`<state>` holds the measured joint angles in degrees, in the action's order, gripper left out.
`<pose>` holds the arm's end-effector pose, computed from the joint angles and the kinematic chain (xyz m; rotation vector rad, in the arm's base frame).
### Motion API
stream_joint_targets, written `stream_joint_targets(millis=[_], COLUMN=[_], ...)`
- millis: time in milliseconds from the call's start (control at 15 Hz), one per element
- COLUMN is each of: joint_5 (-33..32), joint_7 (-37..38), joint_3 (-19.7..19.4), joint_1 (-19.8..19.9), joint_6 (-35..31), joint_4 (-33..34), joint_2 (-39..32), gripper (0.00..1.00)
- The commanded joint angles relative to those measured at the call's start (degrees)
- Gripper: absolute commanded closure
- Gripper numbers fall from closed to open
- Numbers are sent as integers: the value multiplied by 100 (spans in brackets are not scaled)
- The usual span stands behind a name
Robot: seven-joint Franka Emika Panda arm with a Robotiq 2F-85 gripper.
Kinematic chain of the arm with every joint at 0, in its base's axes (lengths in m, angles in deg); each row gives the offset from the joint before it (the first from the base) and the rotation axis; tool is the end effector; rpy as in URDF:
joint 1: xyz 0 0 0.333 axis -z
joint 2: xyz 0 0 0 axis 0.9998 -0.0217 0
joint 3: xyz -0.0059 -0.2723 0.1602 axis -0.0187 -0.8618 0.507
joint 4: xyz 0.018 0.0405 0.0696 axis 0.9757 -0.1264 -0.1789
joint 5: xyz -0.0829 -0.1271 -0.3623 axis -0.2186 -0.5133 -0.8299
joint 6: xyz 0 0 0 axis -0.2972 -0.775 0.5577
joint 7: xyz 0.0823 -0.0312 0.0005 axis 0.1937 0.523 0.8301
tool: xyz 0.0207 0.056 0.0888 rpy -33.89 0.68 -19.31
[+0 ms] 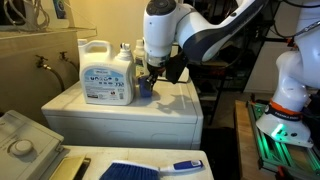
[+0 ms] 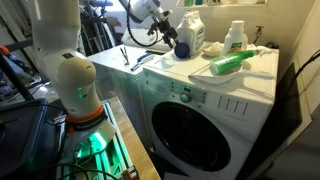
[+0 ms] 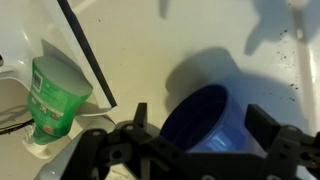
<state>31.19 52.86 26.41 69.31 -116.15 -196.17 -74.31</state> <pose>0.5325 0.2994 0.3785 2.6160 -0.0140 0.4335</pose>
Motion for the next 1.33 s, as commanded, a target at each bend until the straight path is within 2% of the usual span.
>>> stream_joint_targets(millis=[0, 400, 867, 1133, 1267], joint_5=[329, 215, 71, -253, -427], joint_7=[25, 476, 793, 1188, 1403], joint_3=[-128, -416, -640, -809, -883], joint_1=[212, 418, 565, 571, 555], joint_6=[-963, -2555, -4096, -4657, -4752], joint_4=[-854, -1615, -2048, -2081, -2014], joint_2=[567, 886, 908, 837, 781], gripper=[0, 0, 0, 0, 8])
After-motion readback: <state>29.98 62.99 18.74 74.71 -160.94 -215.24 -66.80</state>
